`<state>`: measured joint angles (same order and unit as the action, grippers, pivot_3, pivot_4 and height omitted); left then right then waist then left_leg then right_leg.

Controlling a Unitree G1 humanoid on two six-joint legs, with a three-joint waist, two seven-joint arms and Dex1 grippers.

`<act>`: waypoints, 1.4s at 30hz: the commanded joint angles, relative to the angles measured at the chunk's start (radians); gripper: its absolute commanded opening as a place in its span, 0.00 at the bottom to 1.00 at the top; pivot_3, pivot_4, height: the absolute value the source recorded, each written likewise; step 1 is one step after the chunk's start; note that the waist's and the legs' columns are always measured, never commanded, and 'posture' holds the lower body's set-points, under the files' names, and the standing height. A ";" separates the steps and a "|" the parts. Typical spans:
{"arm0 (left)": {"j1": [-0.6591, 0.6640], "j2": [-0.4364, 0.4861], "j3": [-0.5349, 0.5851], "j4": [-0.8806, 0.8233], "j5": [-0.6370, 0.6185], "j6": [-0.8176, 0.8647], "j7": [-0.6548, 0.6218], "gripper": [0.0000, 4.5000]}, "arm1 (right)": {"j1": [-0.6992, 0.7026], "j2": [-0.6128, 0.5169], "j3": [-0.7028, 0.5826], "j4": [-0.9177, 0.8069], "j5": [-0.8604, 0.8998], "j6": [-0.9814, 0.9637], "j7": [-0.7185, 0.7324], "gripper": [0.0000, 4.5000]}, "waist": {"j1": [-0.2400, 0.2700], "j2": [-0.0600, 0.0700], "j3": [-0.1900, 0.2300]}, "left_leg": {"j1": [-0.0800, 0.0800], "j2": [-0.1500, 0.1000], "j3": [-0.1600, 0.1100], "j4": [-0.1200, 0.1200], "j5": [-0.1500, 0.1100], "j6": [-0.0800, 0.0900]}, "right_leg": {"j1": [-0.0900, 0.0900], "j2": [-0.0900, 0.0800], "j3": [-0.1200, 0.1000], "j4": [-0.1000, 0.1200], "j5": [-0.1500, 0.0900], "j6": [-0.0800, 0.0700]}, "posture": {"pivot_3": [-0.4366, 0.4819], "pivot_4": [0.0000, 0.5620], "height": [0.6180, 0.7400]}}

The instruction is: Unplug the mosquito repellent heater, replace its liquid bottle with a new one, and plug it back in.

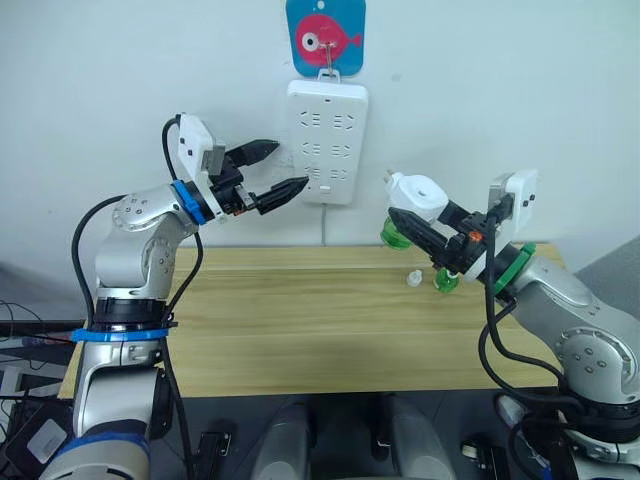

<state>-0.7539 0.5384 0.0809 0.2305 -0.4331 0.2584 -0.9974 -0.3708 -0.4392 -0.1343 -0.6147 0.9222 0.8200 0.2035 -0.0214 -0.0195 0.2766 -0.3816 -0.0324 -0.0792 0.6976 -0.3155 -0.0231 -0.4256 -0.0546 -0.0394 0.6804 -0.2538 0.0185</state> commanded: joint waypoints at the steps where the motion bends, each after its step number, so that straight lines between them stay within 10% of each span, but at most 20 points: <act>1: -0.047 -0.028 -0.023 0.050 0.026 -0.061 -0.029 1.00 | -0.015 0.000 -0.009 -0.035 0.012 -0.018 0.003 0.70 | 0.000 0.000 0.000 | 0.000 0.000 0.000 0.000 0.000 0.000 | 0.000 0.000 0.000 0.000 0.000 0.000 | 0.46 0.39 1.00; 16: -0.125 -0.107 -0.063 0.159 0.024 -0.072 -0.145 1.00 | 0.002 -0.004 -0.006 -0.055 0.007 -0.020 -0.007 0.70 | -0.005 0.000 0.000 | 0.000 -0.001 0.000 0.001 0.000 0.000 | 0.000 0.000 0.000 0.001 0.000 0.000 | 0.43 0.37 1.00; 28: -0.138 -0.122 -0.002 0.161 -0.025 0.031 -0.098 0.29 | -0.021 -0.037 0.096 -0.075 -0.064 -0.010 0.012 0.70 | -0.008 0.000 -0.001 | 0.000 0.000 0.000 0.001 0.000 0.000 | 0.000 0.000 0.000 0.001 0.000 0.000 | 0.43 0.36 1.00; 42: -0.130 -0.118 -0.010 0.116 -0.030 0.091 -0.110 0.29 | -0.140 0.028 0.187 -0.003 -0.195 0.022 -0.034 0.70 | -0.005 -0.002 -0.002 | -0.001 -0.001 -0.001 0.002 0.000 0.000 | 0.000 0.000 0.000 0.001 0.000 0.000 | 0.44 0.35 1.00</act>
<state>-0.8680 0.4159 0.0482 0.3901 -0.4379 0.3462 -1.1098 -0.4952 -0.4144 0.0615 -0.5992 0.7399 0.8499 0.1713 -0.0262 -0.0218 0.2744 -0.3826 -0.0336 -0.0803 0.6995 -0.3154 -0.0231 -0.4256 -0.0549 -0.0391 0.6812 -0.2536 0.0187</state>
